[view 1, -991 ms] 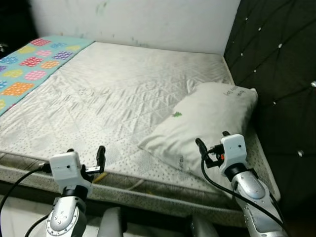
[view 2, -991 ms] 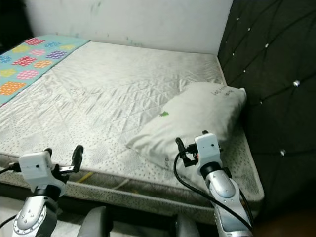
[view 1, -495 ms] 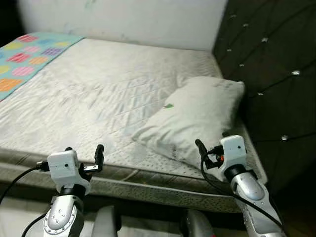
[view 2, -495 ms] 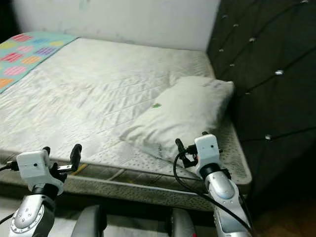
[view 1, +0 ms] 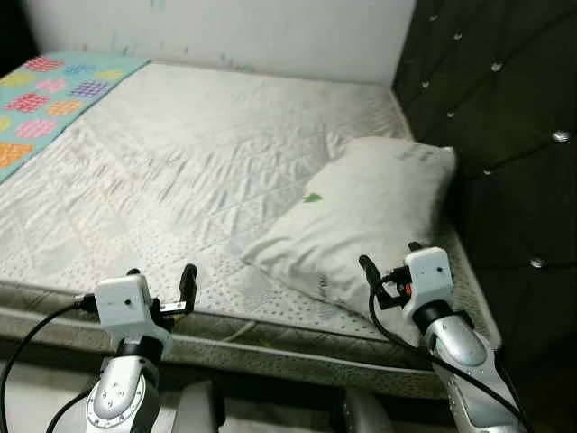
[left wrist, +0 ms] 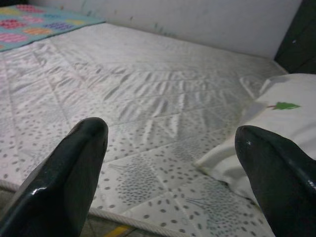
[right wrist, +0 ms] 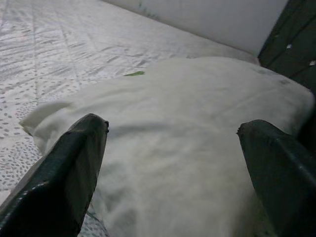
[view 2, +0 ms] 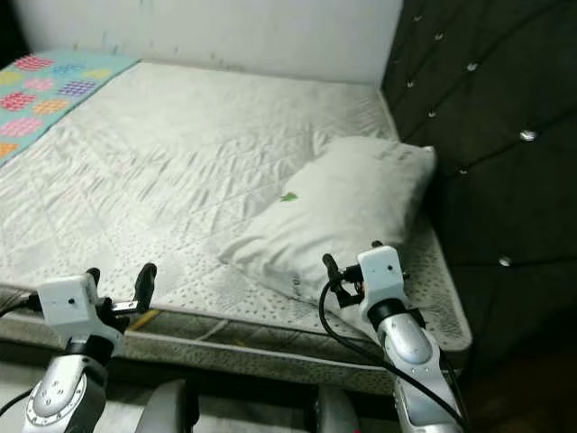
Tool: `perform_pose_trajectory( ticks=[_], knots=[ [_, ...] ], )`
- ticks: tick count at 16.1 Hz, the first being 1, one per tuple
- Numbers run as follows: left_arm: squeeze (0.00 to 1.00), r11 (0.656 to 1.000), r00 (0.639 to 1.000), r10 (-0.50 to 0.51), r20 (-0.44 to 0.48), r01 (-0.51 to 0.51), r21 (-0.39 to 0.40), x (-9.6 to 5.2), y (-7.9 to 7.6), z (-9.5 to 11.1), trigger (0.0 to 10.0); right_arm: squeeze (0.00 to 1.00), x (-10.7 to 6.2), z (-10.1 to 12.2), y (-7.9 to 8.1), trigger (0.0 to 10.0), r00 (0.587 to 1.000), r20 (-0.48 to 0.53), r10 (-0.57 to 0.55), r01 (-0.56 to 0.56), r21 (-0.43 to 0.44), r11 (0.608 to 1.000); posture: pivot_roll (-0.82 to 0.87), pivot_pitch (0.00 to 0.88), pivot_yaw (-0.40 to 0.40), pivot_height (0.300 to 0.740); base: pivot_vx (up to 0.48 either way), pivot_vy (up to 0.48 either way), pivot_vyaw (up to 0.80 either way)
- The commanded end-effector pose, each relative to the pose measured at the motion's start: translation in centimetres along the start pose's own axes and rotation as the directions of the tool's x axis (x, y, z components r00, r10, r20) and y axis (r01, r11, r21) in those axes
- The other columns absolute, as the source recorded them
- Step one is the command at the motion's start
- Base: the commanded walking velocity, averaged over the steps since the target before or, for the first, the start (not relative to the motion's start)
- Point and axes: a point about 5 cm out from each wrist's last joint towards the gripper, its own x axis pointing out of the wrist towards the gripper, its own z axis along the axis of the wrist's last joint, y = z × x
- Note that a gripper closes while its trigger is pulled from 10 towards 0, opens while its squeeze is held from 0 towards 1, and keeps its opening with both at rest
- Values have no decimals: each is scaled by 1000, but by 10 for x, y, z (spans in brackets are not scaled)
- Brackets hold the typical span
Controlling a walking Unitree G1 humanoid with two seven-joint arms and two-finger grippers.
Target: Clean up the room
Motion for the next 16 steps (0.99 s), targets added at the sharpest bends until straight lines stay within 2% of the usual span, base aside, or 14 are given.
perform_pose_trajectory(
  ticks=[1, 6, 10, 14, 16],
  knots=[
    [0, 1000, 1000, -3, -4, 3, 7, -1, 0, 1, 10000, 0, 0, 0, -1, 10000, 1000, 0, 2, -2, -6, 1000, 8, 0, -54, 603, 0, 0, 0],
    [0, 1000, 1000, -3, -11, 3, 6, -3, -1, 0, 10000, 0, -1, -1, -1, 10000, 1000, -7, 13, -13, 0, 1000, 10, 0, -59, 598, 0, 0, 0],
    [0, 1000, 1000, -3, -14, 3, 4, -4, -1, -1, 10000, 0, -2, -2, 2, 10000, 999, -8, 31, -31, -1, 1000, 12, 0, -60, 553, 0, 0, 0],
    [0, 1000, 1000, -19, -2, 19, -3, -2, -3, 2, 10000, 0, 4, 1, 4, 10000, 999, -6, 42, -42, -11, 999, 15, 4, -64, 553, 0, 0, 0],
    [0, 1000, 1000, -26, 8, 26, -8, 0, -4, 4, 10000, 0, 11, 3, 10, 10000, 999, 2, 51, -51, -19, 999, 23, 10, -65, 553, 274, 0, 0]
  ],
)
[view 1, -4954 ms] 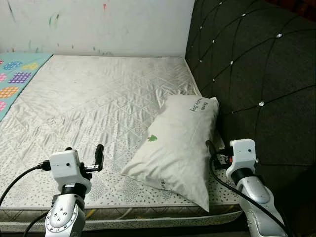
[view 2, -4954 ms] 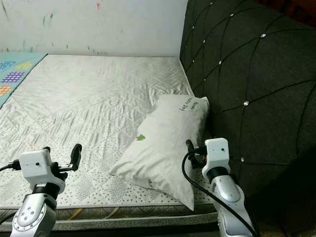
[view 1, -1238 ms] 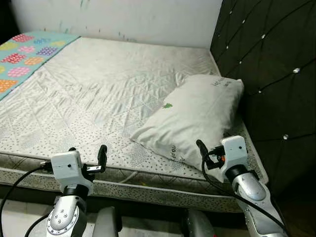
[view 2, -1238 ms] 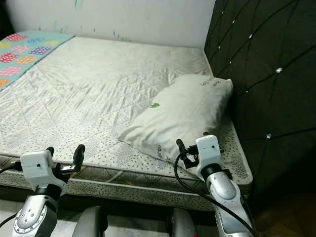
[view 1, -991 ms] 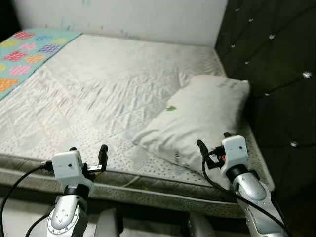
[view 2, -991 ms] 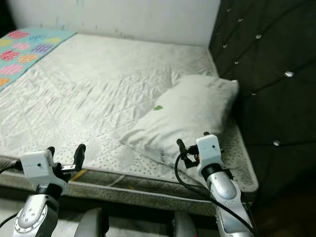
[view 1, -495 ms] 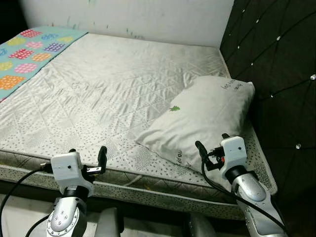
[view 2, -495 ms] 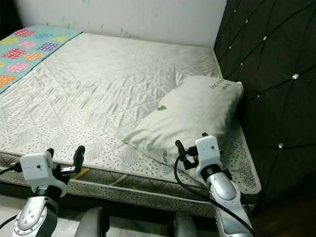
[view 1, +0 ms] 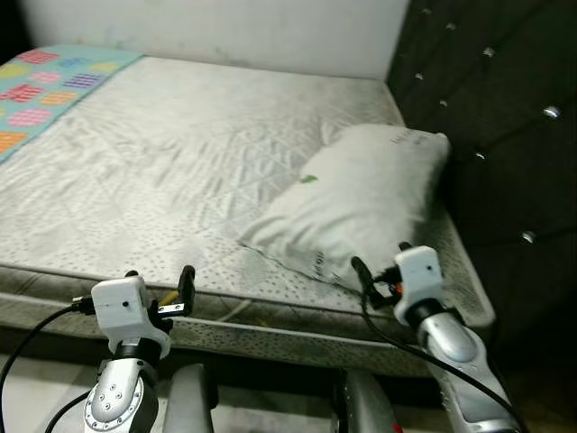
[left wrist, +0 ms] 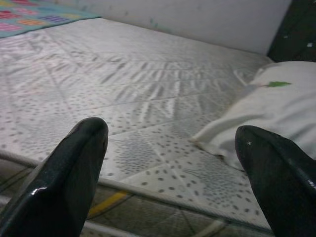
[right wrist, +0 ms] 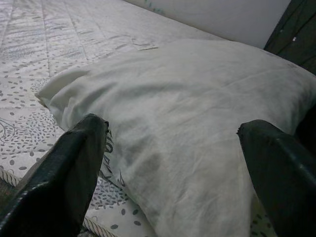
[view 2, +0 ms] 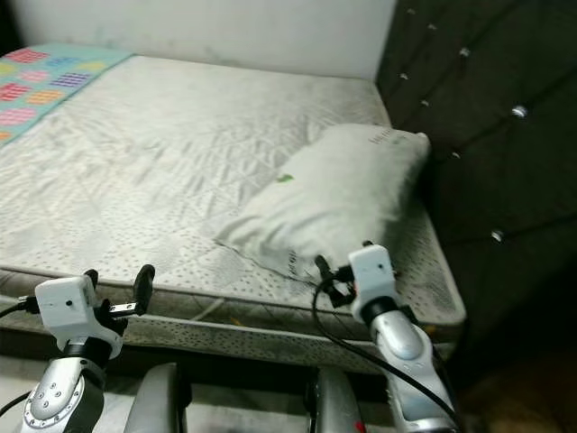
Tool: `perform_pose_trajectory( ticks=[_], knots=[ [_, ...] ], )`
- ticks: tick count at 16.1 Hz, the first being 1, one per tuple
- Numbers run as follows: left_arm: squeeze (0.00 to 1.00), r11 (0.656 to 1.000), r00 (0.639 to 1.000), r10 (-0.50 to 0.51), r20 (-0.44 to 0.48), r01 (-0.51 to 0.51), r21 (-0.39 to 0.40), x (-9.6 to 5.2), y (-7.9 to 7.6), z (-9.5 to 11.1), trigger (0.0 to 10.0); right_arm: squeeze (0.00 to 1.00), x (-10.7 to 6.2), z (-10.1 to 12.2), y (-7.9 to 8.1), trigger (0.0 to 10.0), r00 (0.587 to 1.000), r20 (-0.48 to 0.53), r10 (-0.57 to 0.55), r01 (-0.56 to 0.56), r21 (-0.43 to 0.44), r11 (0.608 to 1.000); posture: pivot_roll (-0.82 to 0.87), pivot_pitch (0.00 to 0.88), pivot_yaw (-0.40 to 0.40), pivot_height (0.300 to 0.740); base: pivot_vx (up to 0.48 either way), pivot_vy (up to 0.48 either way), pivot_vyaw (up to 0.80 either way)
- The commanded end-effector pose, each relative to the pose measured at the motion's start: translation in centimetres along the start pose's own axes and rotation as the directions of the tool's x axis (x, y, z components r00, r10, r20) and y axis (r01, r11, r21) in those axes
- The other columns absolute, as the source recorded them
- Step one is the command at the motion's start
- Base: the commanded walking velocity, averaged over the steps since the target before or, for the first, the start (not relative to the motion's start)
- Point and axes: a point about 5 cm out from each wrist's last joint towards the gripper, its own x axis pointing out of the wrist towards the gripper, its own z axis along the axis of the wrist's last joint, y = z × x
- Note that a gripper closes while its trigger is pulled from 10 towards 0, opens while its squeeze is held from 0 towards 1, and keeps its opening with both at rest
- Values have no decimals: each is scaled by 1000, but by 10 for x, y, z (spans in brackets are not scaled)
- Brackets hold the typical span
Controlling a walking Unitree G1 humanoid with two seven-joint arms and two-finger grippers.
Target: Clean up the room
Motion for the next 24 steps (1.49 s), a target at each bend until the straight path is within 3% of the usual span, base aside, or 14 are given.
perform_pose_trajectory(
  ticks=[1, 7, 17, 19, 21, 24],
  knots=[
    [0, 1000, 1000, -21, 17, 21, 3, 2, -3, 5, 10000, 0, 5, 4, -1, 10000, 1000, 12, -1, 1, -16, 1000, 26, 12, -64, 553, 285, 0, 0],
    [0, 1000, 1000, -25, 19, 25, 5, 4, -2, 7, 10000, 0, 8, 4, -2, 10000, 1000, 17, -24, 25, -26, 999, 21, 16, -54, 553, 302, 0, 0],
    [0, 1000, 1000, -19, 8, 19, 11, 5, -3, 5, 10000, 0, 8, 1, -7, 10000, 999, 4, -40, 41, -27, 999, 21, 13, -56, 553, 0, 0, -160],
    [0, 1000, 1000, -20, 5, 20, 11, 4, -3, 5, 10000, 0, 12, 3, -4, 10000, 1000, 3, -21, 22, -29, 999, 26, 13, -57, 553, 0, 0, 0],
    [0, 1000, 1000, -24, -1, 24, 14, 3, -3, 5, 10000, 0, 22, 2, 2, 10000, 1000, -26, -14, 15, 27, 1000, 36, 16, -56, 553, 0, 0, 0],
    [0, 999, 999, -44, -12, 44, 15, 0, 0, 7, 10000, 0, 47, 5, 16, 10000, 996, -87, -9, 16, 82, 997, 55, 19, -54, 553, 0, 0, 0]
  ],
)
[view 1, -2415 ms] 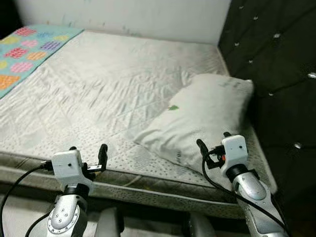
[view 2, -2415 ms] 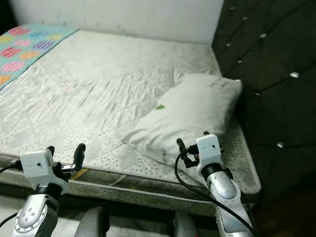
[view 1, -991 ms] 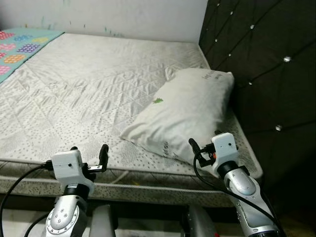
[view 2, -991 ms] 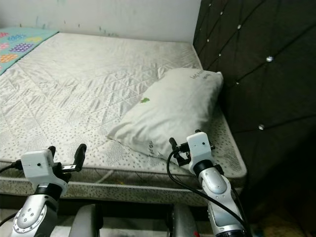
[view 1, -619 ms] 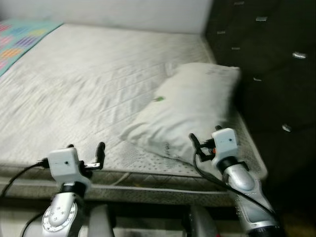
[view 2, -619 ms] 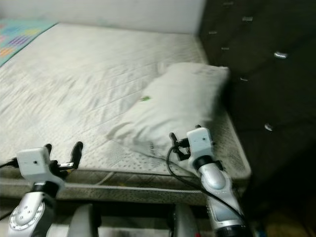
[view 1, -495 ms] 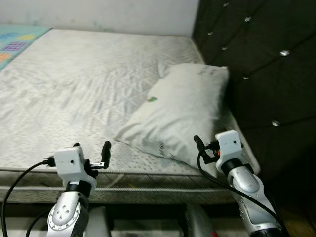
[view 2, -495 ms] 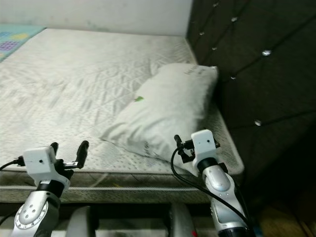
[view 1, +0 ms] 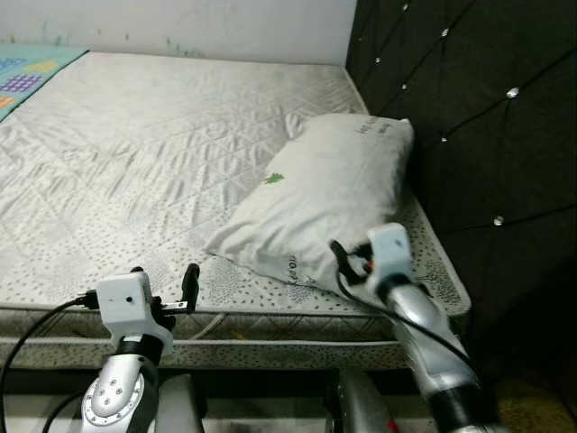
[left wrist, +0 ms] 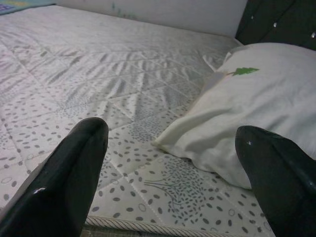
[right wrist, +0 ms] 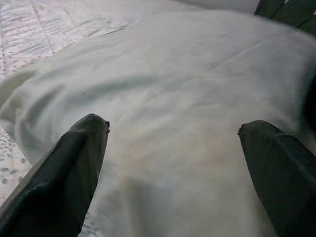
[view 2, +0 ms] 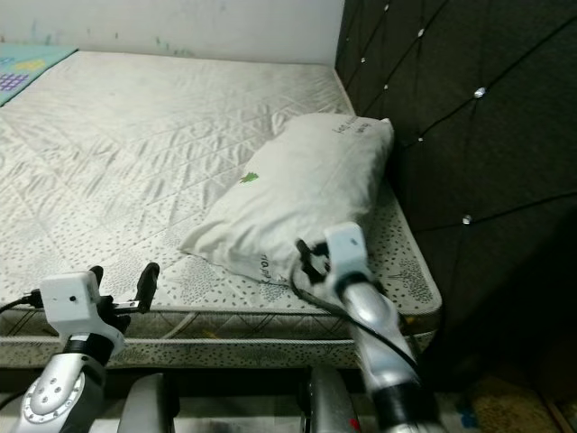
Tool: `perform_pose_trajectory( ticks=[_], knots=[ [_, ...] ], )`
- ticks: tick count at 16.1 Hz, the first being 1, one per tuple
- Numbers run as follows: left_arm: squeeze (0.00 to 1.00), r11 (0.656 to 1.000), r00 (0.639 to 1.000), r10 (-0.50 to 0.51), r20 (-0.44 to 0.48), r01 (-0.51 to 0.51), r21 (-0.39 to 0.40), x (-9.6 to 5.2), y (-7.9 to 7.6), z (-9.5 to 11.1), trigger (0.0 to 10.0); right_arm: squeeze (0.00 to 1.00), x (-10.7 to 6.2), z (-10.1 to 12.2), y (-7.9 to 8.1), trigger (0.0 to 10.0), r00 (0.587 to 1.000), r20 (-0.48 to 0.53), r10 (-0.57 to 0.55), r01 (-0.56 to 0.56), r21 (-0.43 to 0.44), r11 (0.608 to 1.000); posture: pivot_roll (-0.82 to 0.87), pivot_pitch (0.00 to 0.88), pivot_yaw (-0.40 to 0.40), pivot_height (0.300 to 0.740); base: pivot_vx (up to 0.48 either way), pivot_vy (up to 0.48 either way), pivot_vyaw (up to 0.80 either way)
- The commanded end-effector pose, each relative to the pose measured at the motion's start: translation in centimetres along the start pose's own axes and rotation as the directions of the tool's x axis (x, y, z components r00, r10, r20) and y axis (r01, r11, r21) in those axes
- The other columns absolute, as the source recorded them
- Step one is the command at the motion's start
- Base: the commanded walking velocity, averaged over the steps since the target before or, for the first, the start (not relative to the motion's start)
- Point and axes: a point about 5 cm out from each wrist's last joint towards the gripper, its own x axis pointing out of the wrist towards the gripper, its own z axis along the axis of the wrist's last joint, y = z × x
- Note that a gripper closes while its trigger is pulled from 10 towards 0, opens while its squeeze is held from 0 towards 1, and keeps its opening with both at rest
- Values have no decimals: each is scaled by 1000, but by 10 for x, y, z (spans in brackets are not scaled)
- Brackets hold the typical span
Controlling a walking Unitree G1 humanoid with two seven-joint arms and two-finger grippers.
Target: Clean up the room
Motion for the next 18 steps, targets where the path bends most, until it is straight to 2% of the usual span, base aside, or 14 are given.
perform_pose_trajectory(
  ticks=[1, 3, 5, 7, 8, 9, 11, 14, 16, 18],
  knots=[
    [0, 1000, 1000, -30, 9, 30, 0, -1, -1, 6, 10000, 0, 10, -4, 1, 10000, 997, -66, -37, 39, 34, 999, 73, 19, -56, 553, 0, 0, 0],
    [0, 999, 999, -47, 15, 47, 23, -4, 0, 10, 10000, 0, 23, 3, 10, 10000, 996, -73, -43, 46, 33, 998, 95, 21, -57, 553, 0, 0, 0],
    [0, 999, 999, -42, 12, 42, 25, -8, 1, 12, 10000, 0, 31, 6, 14, 10000, 996, -79, -44, 44, -7, 999, 117, 33, -55, 553, 0, 0, 0],
    [0, 999, 999, -40, -2, 40, 31, -13, 2, 11, 10000, 0, 35, -1, 8, 10000, 984, -134, -115, 108, -59, 992, 128, 40, -55, 553, 0, 0, 0],
    [0, 998, 999, -43, -7, 43, 36, -15, 3, 11, 10000, 0, 36, -1, -2, 10000, 972, -137, -189, 180, -74, 981, 133, 45, -55, 553, 0, 0, 0],
    [0, 999, 999, -42, -11, 42, 35, -15, 4, 11, 10000, 0, 36, 4, -13, 10000, 963, -106, -249, 241, -82, 967, 132, 46, -53, 553, 0, 0, 0],
    [0, 997, 997, -74, -25, 74, 12, -15, 2, 10, 10000, 0, 35, 3, -24, 10000, 950, -110, -293, 281, -113, 953, 125, 44, -44, 553, 0, 0, 0],
    [0, 992, 991, -126, -32, 127, 26, -14, -7, 10, 10000, 0, 30, -12, -38, 10000, 918, -185, -349, 322, -161, 933, 119, 43, -37, 553, 0, 0, 0],
    [0, 992, 991, -126, -35, 127, 22, -14, -6, 10, 10000, 0, 24, -28, -36, 10000, 903, -276, -329, 300, -144, 943, 117, 43, -38, 553, 0, 0, 0],
    [0, 991, 991, -129, -37, 130, 21, -13, -6, 10, 10000, 0, 21, -37, -28, 10000, 904, -323, -280, 252, -126, 959, 111, 41, -38, 553, 0, 0, 0]
  ],
)
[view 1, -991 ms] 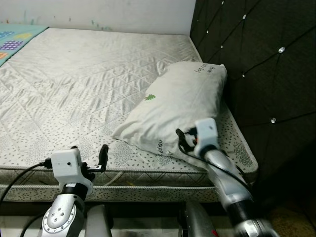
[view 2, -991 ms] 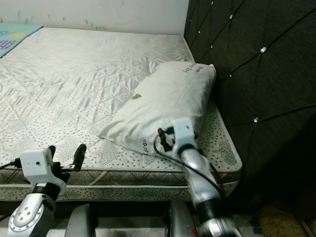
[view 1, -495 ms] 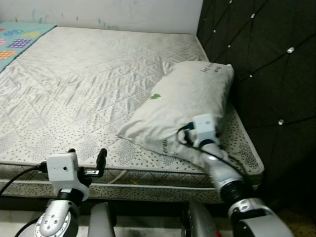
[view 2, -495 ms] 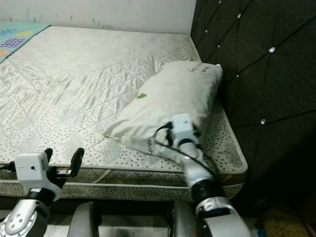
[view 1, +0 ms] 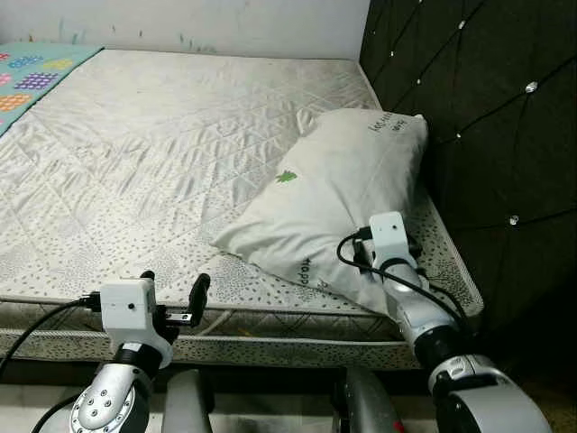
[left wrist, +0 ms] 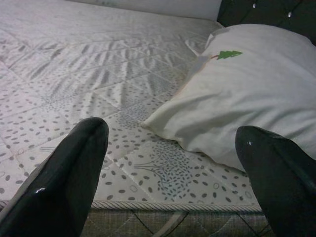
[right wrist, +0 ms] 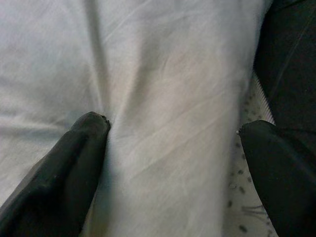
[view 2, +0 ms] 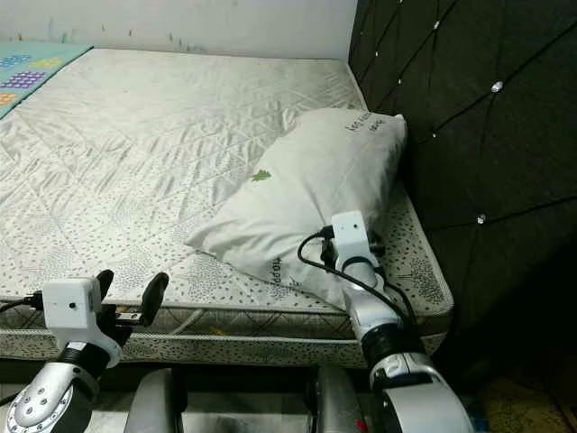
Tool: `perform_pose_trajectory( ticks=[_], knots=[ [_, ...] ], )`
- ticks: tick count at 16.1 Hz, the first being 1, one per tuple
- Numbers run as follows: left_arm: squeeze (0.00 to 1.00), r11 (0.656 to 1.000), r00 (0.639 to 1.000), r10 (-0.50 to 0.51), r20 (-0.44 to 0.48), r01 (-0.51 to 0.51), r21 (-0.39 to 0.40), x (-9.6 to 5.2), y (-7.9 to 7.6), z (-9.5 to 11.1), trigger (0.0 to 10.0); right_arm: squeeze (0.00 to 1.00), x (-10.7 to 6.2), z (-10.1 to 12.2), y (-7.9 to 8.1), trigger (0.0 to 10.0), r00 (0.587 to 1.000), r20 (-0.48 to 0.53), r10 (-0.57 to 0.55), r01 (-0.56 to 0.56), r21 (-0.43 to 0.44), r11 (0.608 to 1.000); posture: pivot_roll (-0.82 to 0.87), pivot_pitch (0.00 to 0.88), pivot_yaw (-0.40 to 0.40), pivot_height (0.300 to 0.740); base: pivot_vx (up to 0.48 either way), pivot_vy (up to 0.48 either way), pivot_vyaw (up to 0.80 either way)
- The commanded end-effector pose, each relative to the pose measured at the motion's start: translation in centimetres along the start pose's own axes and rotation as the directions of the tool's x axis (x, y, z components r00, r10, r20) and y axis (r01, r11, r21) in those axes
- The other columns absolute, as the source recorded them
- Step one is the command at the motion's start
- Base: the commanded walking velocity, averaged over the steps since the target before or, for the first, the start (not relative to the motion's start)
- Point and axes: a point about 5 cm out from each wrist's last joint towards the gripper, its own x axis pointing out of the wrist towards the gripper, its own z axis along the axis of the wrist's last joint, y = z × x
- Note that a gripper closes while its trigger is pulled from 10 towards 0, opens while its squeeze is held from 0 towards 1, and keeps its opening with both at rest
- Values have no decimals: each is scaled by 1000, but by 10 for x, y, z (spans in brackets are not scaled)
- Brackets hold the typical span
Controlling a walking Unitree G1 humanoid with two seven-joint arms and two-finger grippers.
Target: Clean up the room
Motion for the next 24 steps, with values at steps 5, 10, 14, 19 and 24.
perform_pose_trajectory(
  ticks=[5, 10, 14, 19, 24],
  knots=[
    [0, 999, 999, -39, 11, 39, -5, 9, -6, 2, 10000, 0, -10, -23, 38, 0, 979, -136, 152, -136, 121, 983, 91, 24, -29, 553, 0, 0, 0],
    [0, 1000, 999, -31, 33, 31, 1, 16, -3, 6, 10000, 0, -12, -17, 58, 0, 966, -155, 209, -179, 184, 966, 102, 0, -36, 553, 0, 0, 0],
    [0, 1000, 999, -25, 36, 25, -2, 16, -4, 5, 10000, 0, -13, -18, 61, 0, 961, -181, 211, -172, 208, 963, 102, 0, -37, 553, 0, 0, 0],
    [0, 999, 998, -42, 44, 43, -2, 20, -6, 6, 10000, 0, -13, -30, 63, 0, 952, -241, 188, -136, 217, 967, 99, 0, -29, 553, 0, 0, 0],
    [0, 999, 998, -37, 48, 37, 3, 21, -5, 5, 10000, 0, -14, -34, 66, 0, 944, -266, 193, -121, 263, 957, 110, 0, -34, 553, 0, 0, 0]
  ],
)
